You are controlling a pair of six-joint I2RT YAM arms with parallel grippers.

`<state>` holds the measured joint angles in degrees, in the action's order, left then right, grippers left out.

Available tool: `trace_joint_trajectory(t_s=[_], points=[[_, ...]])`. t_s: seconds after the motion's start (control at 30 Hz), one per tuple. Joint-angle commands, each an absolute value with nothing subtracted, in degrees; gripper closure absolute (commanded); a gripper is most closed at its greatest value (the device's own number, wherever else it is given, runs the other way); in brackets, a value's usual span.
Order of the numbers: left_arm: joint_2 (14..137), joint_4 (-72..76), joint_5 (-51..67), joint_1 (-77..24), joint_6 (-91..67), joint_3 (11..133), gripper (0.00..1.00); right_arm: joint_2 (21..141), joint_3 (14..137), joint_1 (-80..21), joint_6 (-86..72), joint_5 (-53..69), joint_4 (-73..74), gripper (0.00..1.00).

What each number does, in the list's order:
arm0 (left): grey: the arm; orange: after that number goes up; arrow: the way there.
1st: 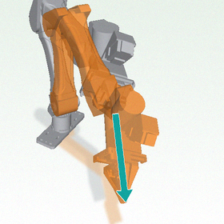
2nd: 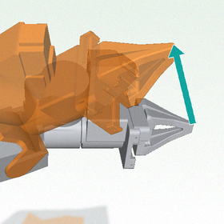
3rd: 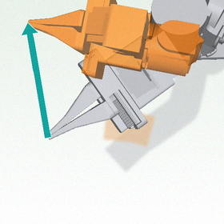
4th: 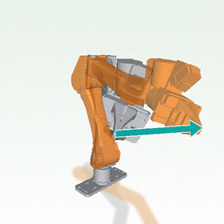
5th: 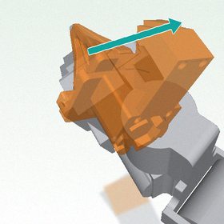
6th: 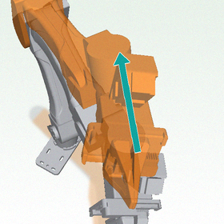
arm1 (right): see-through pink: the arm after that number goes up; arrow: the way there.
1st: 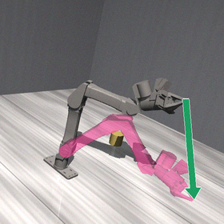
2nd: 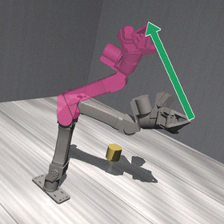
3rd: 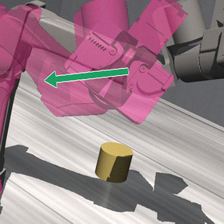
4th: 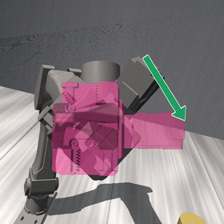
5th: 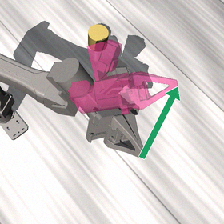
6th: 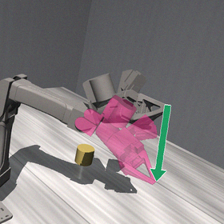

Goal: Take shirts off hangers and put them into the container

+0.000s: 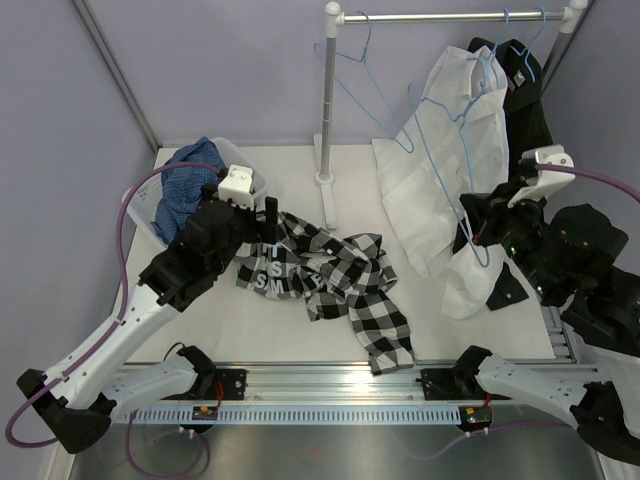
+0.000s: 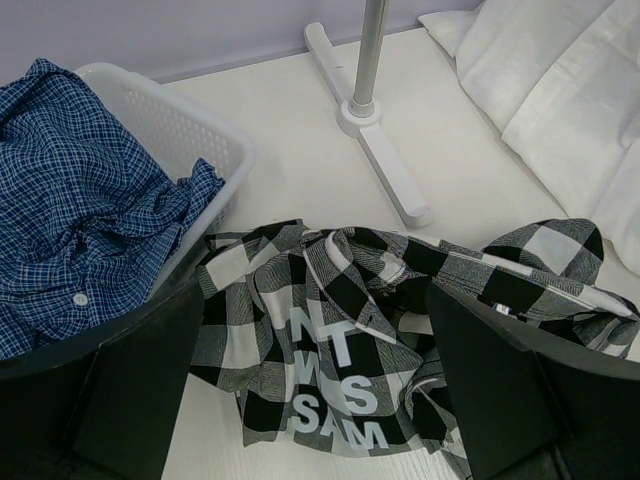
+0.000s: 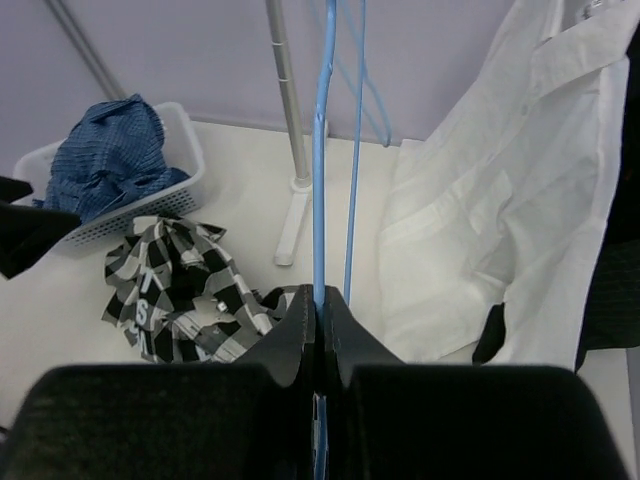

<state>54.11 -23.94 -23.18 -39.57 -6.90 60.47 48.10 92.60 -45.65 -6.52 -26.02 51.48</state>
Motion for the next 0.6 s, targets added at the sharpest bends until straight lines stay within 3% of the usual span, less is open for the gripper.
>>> trace_joint_trajectory(t_s=[0.0, 0.13, 0.57], points=[[53.18, -22.24, -23.29, -39.38, -6.24, 60.47, 0.01, 53.24, 97.01, -45.53, -2.03, -36.02, 46.41, 1.00], [52.47, -22.24, -23.20, -39.38, -5.98, 60.29, 0.01, 58.26, 100.01, -42.03, 1.47, -37.00, 44.23, 1.00], [52.29, -22.15, -24.43, -39.46, -4.66, 60.03, 0.01, 76.27, 108.71, -20.32, 3.95, -10.39, 39.46, 1.00]])
